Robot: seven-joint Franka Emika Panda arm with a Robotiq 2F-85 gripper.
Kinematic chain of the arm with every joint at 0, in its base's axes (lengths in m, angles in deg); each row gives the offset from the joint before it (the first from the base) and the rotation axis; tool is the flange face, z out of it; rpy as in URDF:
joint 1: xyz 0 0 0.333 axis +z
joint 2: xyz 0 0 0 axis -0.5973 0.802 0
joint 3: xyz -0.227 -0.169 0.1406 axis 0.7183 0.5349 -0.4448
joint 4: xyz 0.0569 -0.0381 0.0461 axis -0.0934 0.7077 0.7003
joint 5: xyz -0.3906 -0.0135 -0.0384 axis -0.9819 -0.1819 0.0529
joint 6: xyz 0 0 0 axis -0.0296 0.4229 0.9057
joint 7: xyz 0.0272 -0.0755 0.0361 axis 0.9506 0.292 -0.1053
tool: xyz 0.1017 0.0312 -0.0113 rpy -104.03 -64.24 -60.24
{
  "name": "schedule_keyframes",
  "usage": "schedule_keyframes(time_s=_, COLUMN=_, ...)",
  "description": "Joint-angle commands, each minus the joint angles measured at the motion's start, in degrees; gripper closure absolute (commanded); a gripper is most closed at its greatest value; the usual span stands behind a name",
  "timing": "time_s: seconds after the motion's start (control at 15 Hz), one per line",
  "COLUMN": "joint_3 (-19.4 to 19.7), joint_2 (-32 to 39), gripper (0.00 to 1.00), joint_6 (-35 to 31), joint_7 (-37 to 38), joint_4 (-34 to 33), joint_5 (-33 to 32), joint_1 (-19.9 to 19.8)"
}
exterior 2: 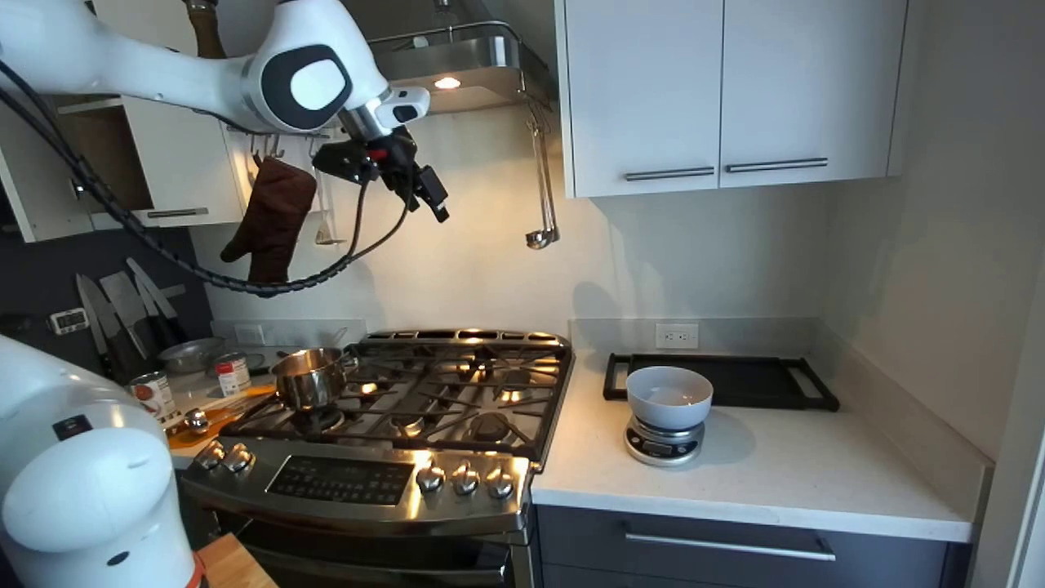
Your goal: Push a button on the range hood
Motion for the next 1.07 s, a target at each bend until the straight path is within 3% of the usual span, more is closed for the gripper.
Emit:
schedule_keyframes(time_s=0.0, joint_3=1.24, joint_2=-8.66, gripper=0.00, joint_6=-4.10, joint_7=-5.13, joint_4=3.59, joint_5=3.66, joint_1=3.87)
schedule_keyframes(time_s=0.27, joint_3=0.87, joint_2=-14.25, gripper=0.00, joint_6=-9.32, joint_7=-7.18, joint_4=3.77, joint_5=5.62, joint_1=7.46)
schedule_keyframes(time_s=0.33, joint_3=0.85, joint_2=-15.29, gripper=0.05, joint_6=-10.25, joint_7=-7.55, joint_4=4.04, joint_5=6.09, joint_1=8.52)
schedule_keyframes(time_s=0.4, joint_3=0.33, joint_2=-16.15, gripper=0.27, joint_6=-11.89, joint_7=-7.37, joint_4=4.33, joint_5=6.46, joint_1=9.27)
schedule_keyframes(time_s=0.47, joint_3=-0.13, joint_2=-16.73, gripper=0.29, joint_6=-12.67, joint_7=-7.23, joint_4=4.36, joint_5=6.76, joint_1=10.04)
schedule_keyframes(time_s=0.53, joint_3=-2.68, joint_2=-16.06, gripper=0.32, joint_6=-13.15, joint_7=-4.51, joint_4=3.63, joint_5=5.07, joint_1=7.66)
schedule_keyframes(time_s=1.0, joint_3=-16.41, joint_2=-14.55, gripper=0.85, joint_6=-17.53, joint_7=9.31, joint_4=-0.25, joint_5=-1.63, joint_1=-3.63)
